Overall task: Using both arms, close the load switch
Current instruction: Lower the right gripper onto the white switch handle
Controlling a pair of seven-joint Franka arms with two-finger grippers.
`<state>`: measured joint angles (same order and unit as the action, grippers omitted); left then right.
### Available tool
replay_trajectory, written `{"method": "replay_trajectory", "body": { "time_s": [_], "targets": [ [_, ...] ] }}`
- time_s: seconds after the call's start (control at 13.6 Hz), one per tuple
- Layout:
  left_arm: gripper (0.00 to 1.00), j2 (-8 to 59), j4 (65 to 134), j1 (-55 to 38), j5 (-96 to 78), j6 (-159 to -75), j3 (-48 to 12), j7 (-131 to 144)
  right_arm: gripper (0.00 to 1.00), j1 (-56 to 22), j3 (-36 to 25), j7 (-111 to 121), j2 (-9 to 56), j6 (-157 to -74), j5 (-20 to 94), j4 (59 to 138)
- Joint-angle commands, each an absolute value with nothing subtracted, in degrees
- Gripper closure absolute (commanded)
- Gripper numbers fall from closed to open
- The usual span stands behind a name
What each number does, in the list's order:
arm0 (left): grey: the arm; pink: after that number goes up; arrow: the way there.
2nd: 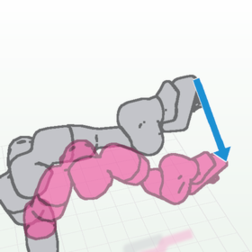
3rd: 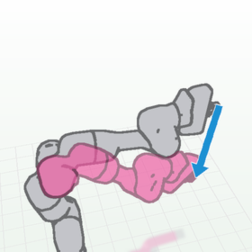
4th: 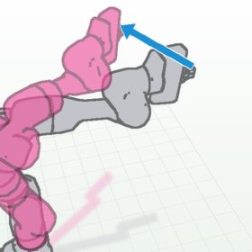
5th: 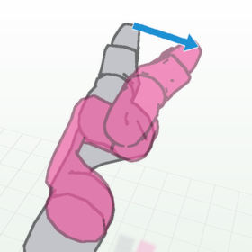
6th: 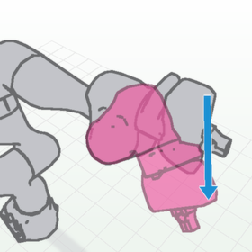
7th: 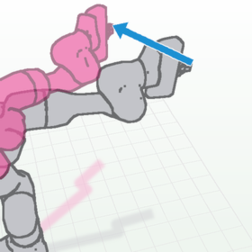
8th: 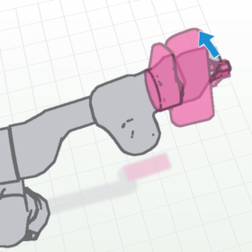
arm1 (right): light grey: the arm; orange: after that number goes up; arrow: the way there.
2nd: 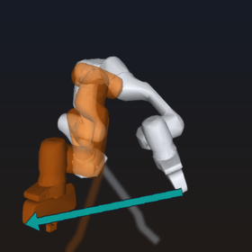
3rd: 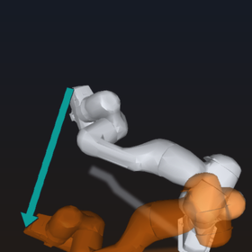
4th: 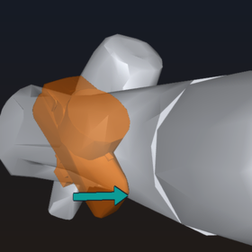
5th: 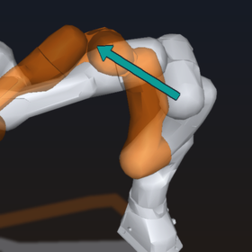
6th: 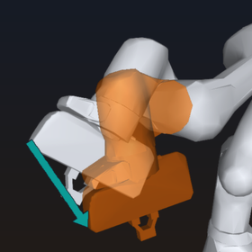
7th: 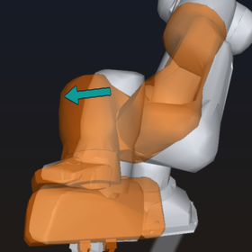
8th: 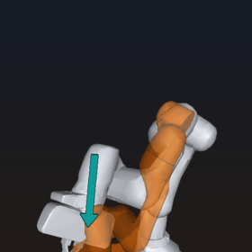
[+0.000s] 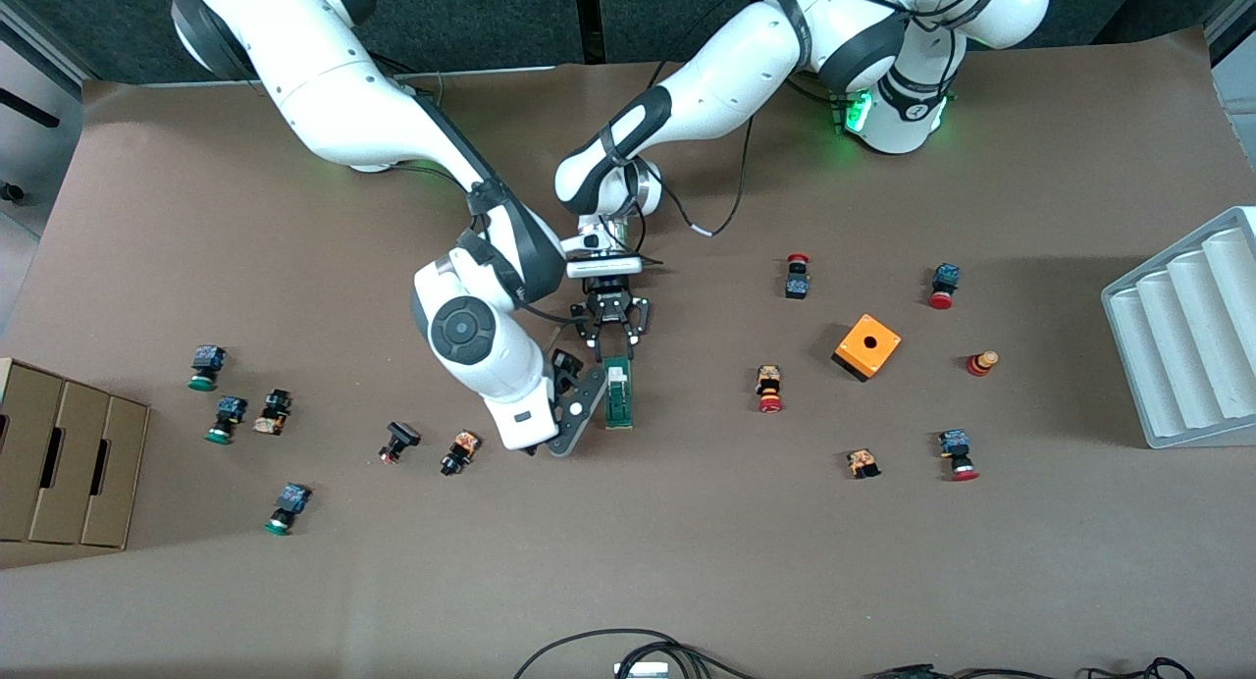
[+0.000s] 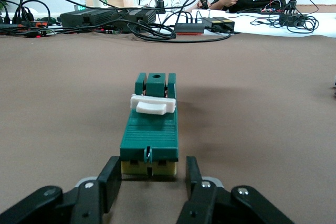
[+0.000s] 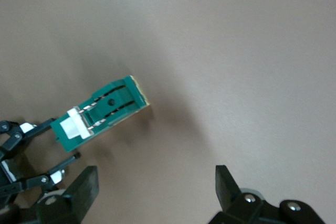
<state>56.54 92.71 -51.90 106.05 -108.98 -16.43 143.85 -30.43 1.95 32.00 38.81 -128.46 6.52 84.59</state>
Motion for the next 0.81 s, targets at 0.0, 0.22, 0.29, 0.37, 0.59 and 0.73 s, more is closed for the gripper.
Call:
{"method": "replay_trajectory", "body": {
  "time_s": [0.0, 0.22, 0.29, 0.37, 0.59, 0.73],
  "targets": [
    [0.46, 58.3, 91.4, -52.1, 107.3, -109.2, -15.9, 144.0, 0.01, -33.2, 1.3, 32.3, 40.8, -131.8, 6.3, 83.8],
    [0.46, 58.1, 91.4, -52.1, 107.3, -109.2, -15.6, 144.0, 0.01, -36.0, 1.1, 32.2, 42.3, -136.4, 4.7, 85.6],
    [0.47, 58.1, 91.4, -52.1, 107.3, -109.2, -15.6, 144.0, 0.01, -36.0, 1.1, 32.2, 42.4, -137.4, 2.7, 86.1],
    [0.47, 58.1, 91.4, -52.1, 107.3, -109.2, -15.6, 144.0, 0.01, -36.1, 1.1, 32.3, 42.5, -137.5, 0.3, 86.2],
    [0.47, 57.9, 91.3, -52.0, 107.2, -109.2, -15.6, 143.9, 0.01, -36.2, 1.1, 32.6, 42.5, -137.5, -2.8, 86.3],
    [0.47, 57.9, 91.3, -51.9, 107.2, -109.2, -15.6, 143.9, 0.01, -37.1, 1.2, 32.5, 42.7, -137.5, -3.9, 86.3]
  ]
}}
